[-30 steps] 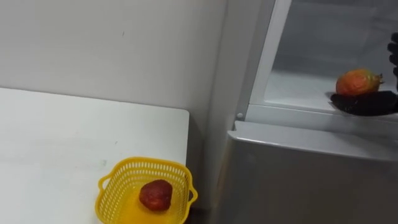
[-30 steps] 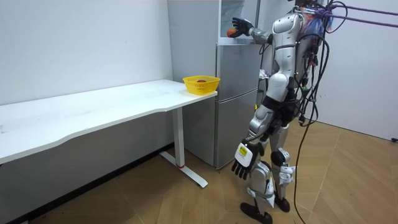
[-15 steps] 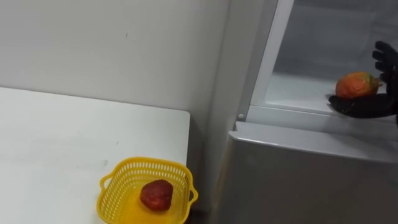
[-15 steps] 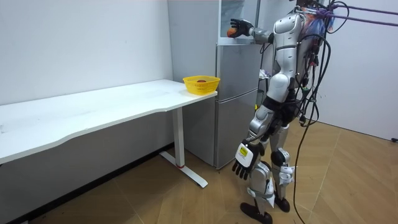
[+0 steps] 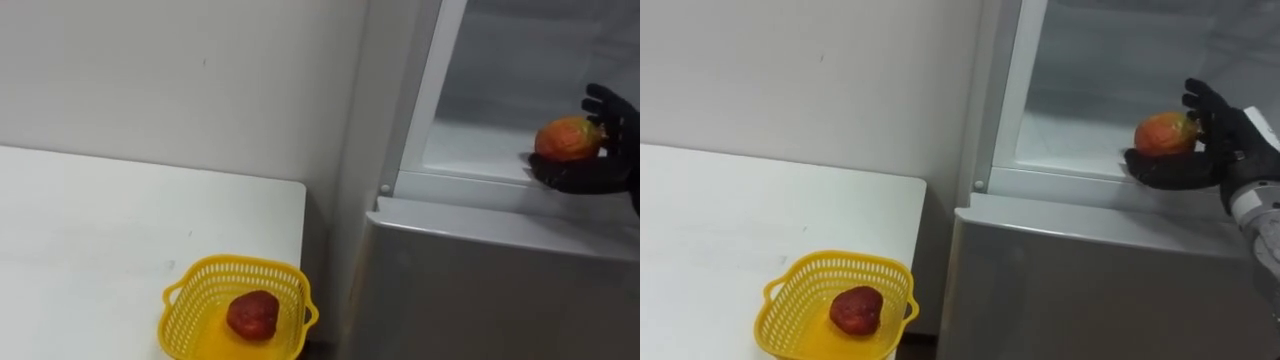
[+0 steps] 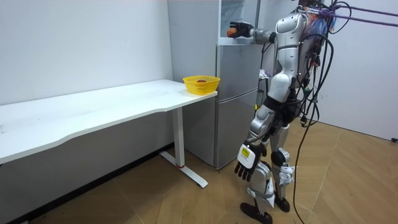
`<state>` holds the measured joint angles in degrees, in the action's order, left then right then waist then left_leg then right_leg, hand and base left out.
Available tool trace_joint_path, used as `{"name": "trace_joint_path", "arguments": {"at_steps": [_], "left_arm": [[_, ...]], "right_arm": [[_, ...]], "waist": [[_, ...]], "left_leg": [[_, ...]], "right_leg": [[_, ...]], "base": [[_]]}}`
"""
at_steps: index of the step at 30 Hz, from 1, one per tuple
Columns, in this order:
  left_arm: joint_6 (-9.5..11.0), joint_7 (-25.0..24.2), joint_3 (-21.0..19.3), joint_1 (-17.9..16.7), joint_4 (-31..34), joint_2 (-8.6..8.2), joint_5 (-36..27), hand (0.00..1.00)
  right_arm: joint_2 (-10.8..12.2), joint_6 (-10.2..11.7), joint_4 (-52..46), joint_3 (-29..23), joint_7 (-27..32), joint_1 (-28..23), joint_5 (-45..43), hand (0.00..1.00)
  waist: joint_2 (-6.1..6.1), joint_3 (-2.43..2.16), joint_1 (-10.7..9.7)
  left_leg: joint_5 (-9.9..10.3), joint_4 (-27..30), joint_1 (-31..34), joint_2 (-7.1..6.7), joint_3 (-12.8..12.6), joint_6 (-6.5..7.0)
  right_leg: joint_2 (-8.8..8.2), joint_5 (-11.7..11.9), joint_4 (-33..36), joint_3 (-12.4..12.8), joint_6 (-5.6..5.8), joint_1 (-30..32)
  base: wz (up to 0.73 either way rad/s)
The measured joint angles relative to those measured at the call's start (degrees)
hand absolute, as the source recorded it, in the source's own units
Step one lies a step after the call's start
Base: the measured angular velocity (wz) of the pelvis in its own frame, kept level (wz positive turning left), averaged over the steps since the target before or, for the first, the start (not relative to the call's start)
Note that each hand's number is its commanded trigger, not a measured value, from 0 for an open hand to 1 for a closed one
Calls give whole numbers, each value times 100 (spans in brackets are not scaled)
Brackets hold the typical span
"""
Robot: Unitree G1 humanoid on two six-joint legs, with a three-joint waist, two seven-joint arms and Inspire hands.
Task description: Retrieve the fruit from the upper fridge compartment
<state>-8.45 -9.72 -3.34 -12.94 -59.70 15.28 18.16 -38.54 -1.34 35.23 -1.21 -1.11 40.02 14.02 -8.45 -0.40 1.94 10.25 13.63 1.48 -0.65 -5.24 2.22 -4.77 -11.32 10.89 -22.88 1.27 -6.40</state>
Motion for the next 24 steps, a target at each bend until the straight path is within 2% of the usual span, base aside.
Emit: {"name": "trace_joint_path", "arguments": {"at_steps": [5,6,7,8,9,10,13,16,19,21,24], "left_arm": [[-17,-84,0,13,11,2,4,0],[-18,-94,0,17,19,3,4,0],[-19,-104,0,14,25,3,4,0],[-20,-104,0,18,25,5,4,0],[-20,-104,0,18,28,7,4,0],[-20,-103,-1,19,33,11,4,0],[-20,-103,-38,35,40,29,3,0],[-21,-102,-102,47,78,56,2,0],[-23,-101,-99,49,79,103,2,0],[-25,-98,-103,56,78,121,2,0],[-25,-99,-101,89,77,123,2,0]], "right_arm": [[0,-8,252,2,-225,110,13,0],[0,-10,252,2,-246,111,18,20],[0,-21,257,2,-287,111,25,72],[-3,-43,280,3,-301,116,91,80],[-7,-67,301,3,-321,124,140,100],[-15,-84,380,2,-368,156,219,100],[-36,-127,612,3,-451,230,483,100],[-85,-136,747,3,-514,321,600,100],[-162,-183,796,7,-539,386,614,100],[-165,-185,795,7,-541,389,614,100],[-167,-187,797,10,-536,390,594,100]], "waist": [[27,-30,-3],[27,-30,-3],[27,-30,-5],[23,-33,-5],[13,-39,-6],[-4,-50,-11],[-27,-41,-10],[-63,-9,-10],[-79,-3,-6],[-105,-16,-5],[-94,-2,-1]], "left_leg": [[-1,1,-8,0,-4,0],[-1,1,-9,0,-4,0],[-2,1,-13,0,-4,1],[-2,1,-16,0,-4,1],[-2,1,-16,0,-4,1],[-3,1,-19,0,-4,2],[-3,-1,-28,0,-2,3],[-3,-1,-25,1,-1,2],[-3,-9,-27,0,-1,3],[-3,-11,-42,1,-2,3],[-3,-14,-68,0,-9,3]], "right_leg": [[-2,1,0,-4,-1,-16],[-2,1,0,-5,-2,-17],[-2,1,0,-5,-2,-22],[-3,1,0,-22,-2,-26],[-5,2,0,-35,-2,-27],[-10,2,0,-57,-3,-29],[-8,2,-3,-60,-2,-40],[-8,2,-3,-64,-3,-38],[-8,2,-7,-67,-2,-34],[-8,2,-10,-66,-2,-30],[-8,2,-12,-63,-2,-44]], "base": [[0],[0],[0],[0],[0],[0],[0],[0],[0],[0],[0]]}}
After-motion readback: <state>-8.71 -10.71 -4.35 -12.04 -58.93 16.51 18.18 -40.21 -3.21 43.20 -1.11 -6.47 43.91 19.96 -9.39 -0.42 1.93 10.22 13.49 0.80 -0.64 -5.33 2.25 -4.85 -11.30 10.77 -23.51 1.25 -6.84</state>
